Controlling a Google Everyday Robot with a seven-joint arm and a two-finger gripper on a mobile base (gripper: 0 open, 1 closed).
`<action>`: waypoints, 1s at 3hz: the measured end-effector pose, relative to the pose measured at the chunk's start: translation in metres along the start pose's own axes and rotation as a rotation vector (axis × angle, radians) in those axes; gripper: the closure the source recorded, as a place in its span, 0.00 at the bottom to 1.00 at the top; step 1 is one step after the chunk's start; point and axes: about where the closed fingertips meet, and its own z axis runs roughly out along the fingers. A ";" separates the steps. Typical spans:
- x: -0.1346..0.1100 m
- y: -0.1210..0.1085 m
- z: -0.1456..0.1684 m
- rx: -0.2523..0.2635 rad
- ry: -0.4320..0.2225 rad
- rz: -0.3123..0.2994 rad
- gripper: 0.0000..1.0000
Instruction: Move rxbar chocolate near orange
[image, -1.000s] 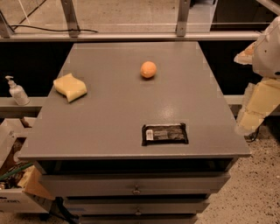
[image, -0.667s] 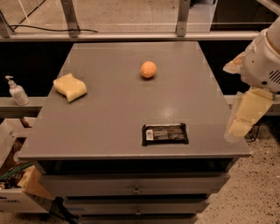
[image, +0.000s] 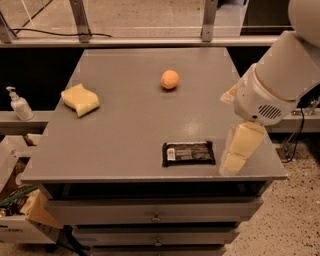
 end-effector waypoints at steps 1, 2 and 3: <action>-0.016 -0.005 0.031 -0.017 -0.028 -0.006 0.00; -0.027 -0.012 0.056 -0.019 -0.046 -0.013 0.00; -0.033 -0.016 0.074 -0.007 -0.065 -0.009 0.00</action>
Offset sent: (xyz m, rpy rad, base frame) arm 0.0421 0.0590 -0.0664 0.0704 -0.0033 0.0296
